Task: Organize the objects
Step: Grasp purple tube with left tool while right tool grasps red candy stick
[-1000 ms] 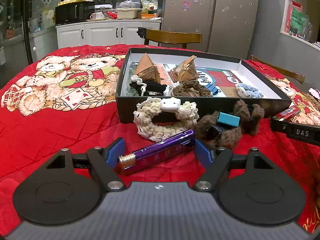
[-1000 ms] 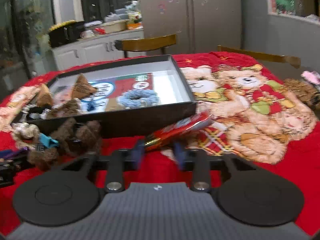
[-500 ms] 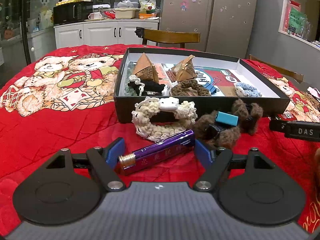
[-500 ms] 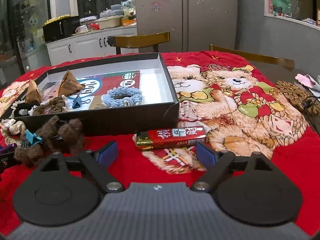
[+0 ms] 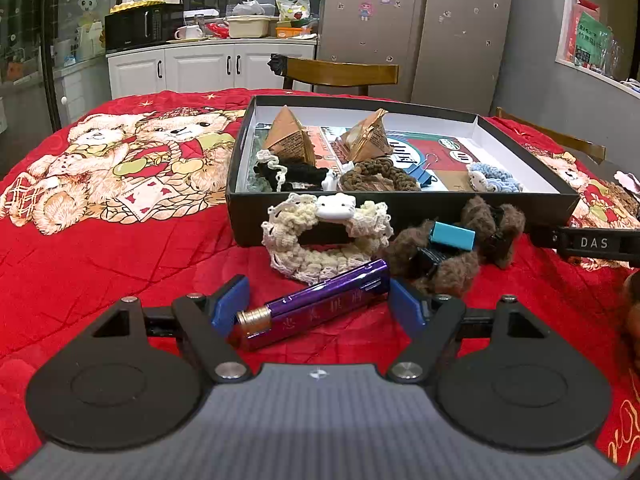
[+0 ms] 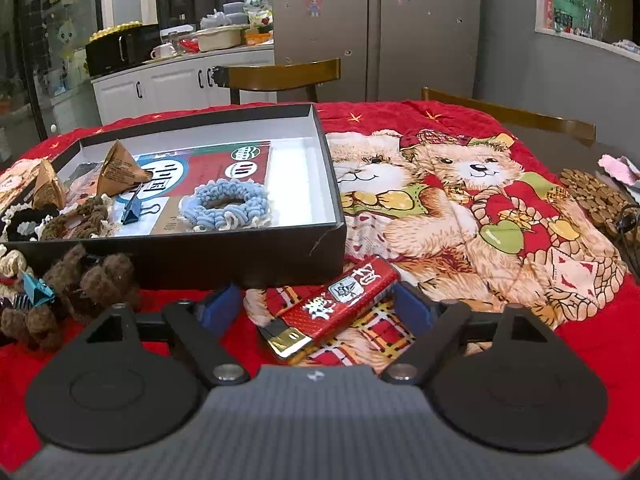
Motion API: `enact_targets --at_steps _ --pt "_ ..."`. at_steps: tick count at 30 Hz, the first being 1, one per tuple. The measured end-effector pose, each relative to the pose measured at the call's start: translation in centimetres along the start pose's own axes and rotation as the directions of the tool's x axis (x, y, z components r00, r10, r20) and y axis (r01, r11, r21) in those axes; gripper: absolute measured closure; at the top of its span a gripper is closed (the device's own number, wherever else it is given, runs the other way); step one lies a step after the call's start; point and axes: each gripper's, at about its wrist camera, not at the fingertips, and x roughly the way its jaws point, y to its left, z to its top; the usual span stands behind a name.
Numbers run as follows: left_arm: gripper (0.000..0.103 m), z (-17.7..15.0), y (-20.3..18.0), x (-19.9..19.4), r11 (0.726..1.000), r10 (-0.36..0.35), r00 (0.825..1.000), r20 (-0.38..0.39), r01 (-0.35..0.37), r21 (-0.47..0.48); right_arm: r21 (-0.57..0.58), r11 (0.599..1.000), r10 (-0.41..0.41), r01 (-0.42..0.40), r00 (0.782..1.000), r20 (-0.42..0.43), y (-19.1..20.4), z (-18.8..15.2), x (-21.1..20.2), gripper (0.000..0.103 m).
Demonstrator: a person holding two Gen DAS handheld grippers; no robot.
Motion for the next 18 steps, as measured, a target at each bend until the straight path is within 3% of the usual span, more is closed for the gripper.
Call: enact_targets --at_steps 3,5,11,18 --pt "0.023 0.0 0.0 0.0 1.000 0.000 1.000 0.000 0.000 0.001 0.002 1.000 -0.022 0.022 1.000 0.008 0.0 -0.1 -0.2 0.036" --pt "0.023 0.0 0.0 0.0 1.000 -0.001 1.000 0.000 0.001 -0.001 0.019 0.998 -0.055 0.054 0.998 0.015 -0.3 -0.2 -0.5 0.053" --pt "0.023 0.0 0.0 0.0 1.000 -0.002 1.000 0.000 0.002 -0.001 0.025 0.995 -0.099 0.098 0.995 0.022 -0.6 -0.4 -1.0 0.074" --pt "0.023 -0.1 -0.2 -0.3 1.000 0.001 1.000 0.016 -0.001 0.012 0.056 0.993 -0.104 0.102 0.994 0.032 -1.1 -0.8 -2.1 0.077"
